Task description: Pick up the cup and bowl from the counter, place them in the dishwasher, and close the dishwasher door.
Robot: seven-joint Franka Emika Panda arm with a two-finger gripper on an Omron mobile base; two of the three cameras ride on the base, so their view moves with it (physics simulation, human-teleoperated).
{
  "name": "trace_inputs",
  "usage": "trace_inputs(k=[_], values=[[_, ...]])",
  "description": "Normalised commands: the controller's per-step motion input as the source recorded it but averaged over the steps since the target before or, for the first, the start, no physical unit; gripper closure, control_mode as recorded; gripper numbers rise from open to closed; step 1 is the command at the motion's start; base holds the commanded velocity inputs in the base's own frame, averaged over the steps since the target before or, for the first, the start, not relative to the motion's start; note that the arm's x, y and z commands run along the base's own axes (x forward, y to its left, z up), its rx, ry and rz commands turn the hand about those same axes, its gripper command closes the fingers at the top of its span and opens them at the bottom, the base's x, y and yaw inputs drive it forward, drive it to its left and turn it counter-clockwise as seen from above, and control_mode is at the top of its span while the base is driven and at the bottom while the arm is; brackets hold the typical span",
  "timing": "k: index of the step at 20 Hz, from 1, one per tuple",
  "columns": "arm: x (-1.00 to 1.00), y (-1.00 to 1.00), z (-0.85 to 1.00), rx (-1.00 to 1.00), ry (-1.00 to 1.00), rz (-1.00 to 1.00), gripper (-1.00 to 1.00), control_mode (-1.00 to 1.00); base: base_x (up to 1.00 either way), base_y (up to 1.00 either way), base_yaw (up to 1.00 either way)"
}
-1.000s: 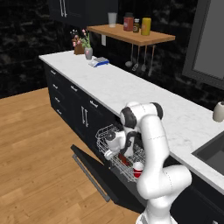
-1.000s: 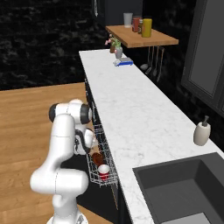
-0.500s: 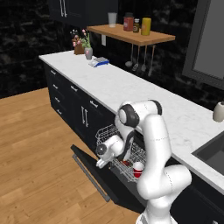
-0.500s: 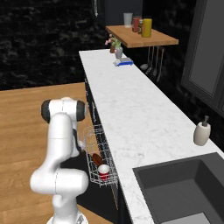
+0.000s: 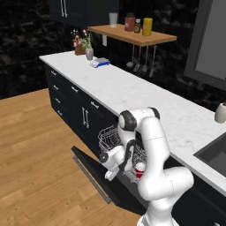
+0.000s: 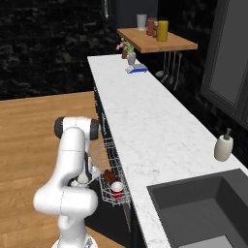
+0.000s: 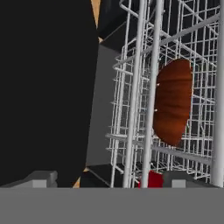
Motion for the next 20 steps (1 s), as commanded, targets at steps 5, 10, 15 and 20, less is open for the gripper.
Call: trace_inputs(k=[5, 10, 15, 20], values=[[0.57, -0.93, -0.11, -0.19, 0.27, 0.00, -1.00, -1.00, 0.00, 0.00, 0.00], [0.07, -0.33, 0.35, -0.17, 0.02, 0.00, -1.00, -1.00, 0.00, 0.00, 0.00], [-0.77, 0.55, 0.81, -0.10, 0.00, 0.00, -1.00, -1.00, 0.00, 0.00, 0.00], [-0.79, 1.00, 1.00, -0.02, 0.03, 0.00, -1.00, -1.00, 0.00, 0.00, 0.00]])
